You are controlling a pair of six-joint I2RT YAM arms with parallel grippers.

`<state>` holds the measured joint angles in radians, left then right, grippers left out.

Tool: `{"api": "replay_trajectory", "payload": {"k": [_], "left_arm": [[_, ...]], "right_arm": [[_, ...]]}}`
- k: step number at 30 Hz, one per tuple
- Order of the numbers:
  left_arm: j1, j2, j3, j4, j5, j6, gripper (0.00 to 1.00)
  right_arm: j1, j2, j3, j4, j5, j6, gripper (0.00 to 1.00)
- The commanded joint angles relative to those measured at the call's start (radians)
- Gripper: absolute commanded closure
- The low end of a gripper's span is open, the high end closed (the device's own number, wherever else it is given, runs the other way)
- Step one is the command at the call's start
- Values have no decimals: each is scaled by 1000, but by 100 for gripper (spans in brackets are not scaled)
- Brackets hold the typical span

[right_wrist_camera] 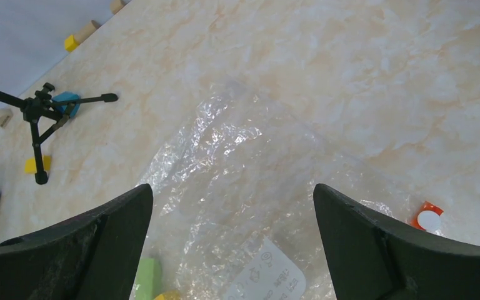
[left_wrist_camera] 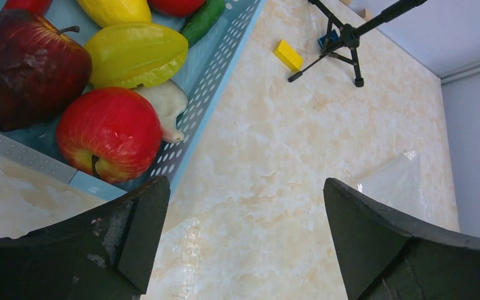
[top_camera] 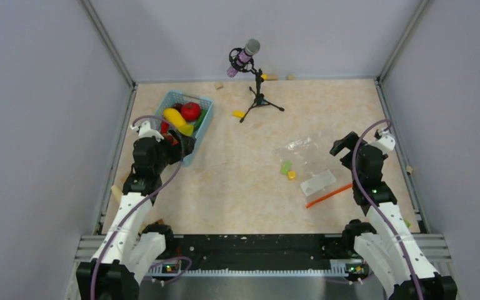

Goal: Place the food in the zip-top bag and seal the zipper
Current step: Pick up the zipper food storage bag at the center of the board.

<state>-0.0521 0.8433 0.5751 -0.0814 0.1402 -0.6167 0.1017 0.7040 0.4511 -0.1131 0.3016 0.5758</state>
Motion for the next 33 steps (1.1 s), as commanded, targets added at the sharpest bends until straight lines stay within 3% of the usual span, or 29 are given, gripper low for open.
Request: {"api": "replay_trajectory", "payload": {"k": [1, 5, 10, 19, 27, 33], "left_arm": [[3, 11, 13, 87, 43, 20, 2], [2, 45, -6, 145, 92, 15, 2], [1, 135, -29, 284, 152, -11, 1], [1, 267, 58, 196, 209, 15, 2], [-5, 223, 23, 213, 176, 23, 2], [-9, 207, 17, 217, 180, 25, 2]], "right_arm": [[-4, -19, -5, 12, -9, 15, 1], [-4, -51, 7, -51, -63, 20, 1], [-4, -55, 74, -304, 17, 118, 1], [-4, -73, 25, -454, -135, 176, 1], [-3, -137, -92, -487, -81, 296, 3], [-3, -187, -220, -278, -167, 315, 10]]}}
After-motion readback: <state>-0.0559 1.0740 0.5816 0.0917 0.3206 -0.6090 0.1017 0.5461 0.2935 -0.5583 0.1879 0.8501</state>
